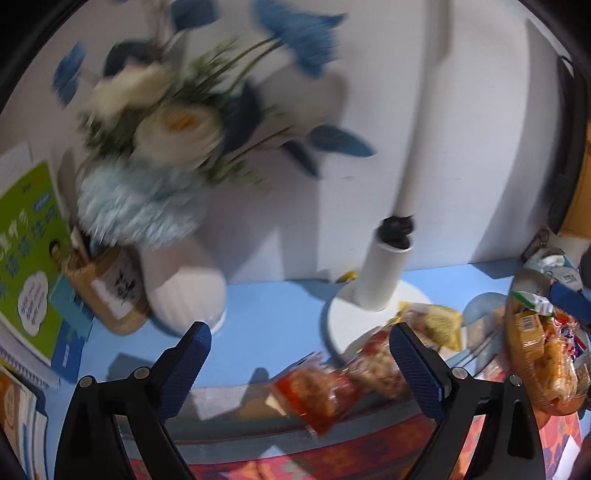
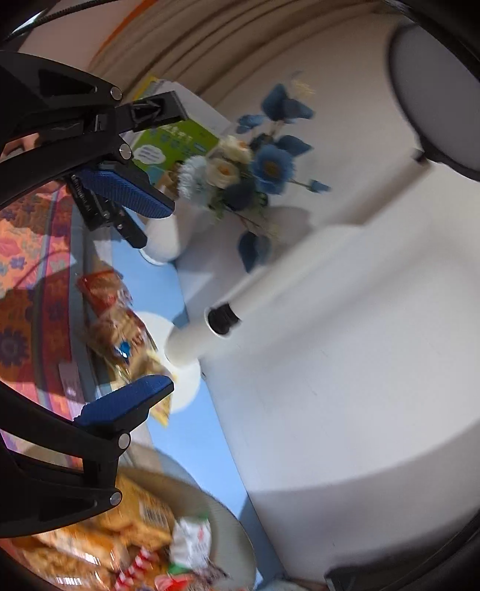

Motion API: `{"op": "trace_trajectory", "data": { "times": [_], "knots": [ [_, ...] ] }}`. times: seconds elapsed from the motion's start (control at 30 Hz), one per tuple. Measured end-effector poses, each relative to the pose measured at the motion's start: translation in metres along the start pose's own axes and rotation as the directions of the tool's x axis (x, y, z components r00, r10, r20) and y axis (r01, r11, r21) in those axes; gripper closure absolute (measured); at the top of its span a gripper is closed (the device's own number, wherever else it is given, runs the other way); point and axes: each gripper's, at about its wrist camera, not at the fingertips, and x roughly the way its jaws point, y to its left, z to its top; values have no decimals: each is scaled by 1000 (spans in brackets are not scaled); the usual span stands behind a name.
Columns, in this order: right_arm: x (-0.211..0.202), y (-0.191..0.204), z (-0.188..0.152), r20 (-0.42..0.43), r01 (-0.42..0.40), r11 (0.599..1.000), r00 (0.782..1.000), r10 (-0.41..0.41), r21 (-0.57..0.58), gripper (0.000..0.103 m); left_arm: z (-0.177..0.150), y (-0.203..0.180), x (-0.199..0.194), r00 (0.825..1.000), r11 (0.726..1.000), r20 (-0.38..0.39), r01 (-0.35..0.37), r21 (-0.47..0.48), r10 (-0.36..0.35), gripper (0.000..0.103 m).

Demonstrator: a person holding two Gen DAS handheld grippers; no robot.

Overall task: Organize snacks
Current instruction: 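Move both open tools back to the snacks by the lamp base, then grasp the red-wrapped bread pack with the left tool while the right tool grasps the pink stick packet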

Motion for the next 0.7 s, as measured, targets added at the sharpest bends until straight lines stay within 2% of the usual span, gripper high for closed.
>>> {"op": "trace_trajectory", "data": {
  "times": [0.17,0.3,0.37,0.47,0.5,0.53,0.57,0.6,0.67,0.7],
  "knots": [
    [32,1,-25,-45,-1,1000,999,2,25,15,-24,15,21,999,1000,-46,13,-29,-14,5],
    [56,0,-56,-107,65,998,992,-64,9,15,-47,15,48,994,998,-98,35,-50,-40,5],
    [58,-1,-75,-102,139,990,985,-141,-32,15,-57,12,60,992,998,-118,38,-47,-43,5],
    [58,-7,-104,-80,293,953,951,-299,-75,14,-72,7,73,992,999,-119,41,-17,-43,5],
    [59,-11,-115,-70,358,930,929,-364,-81,7,-82,4,81,992,1000,-126,28,4,-28,0],
    [64,-18,-130,-54,443,892,892,-448,-89,0,-87,5,90,981,999,-188,40,-4,-40,0],
    [71,-27,-142,-77,500,861,859,-507,-88,0,-87,5,90,979,999,-194,53,-9,-54,0],
    [76,-29,-144,-117,524,845,837,-534,-108,0,-87,6,89,980,998,-190,57,-12,-59,0],
    [75,-18,-147,-116,477,863,860,-497,-166,0,-87,5,92,978,999,-200,53,-12,-55,0],
    [80,-18,-151,-158,470,864,853,-497,-181,0,-88,4,92,978,999,-200,50,-9,-51,0]
  ]
}}
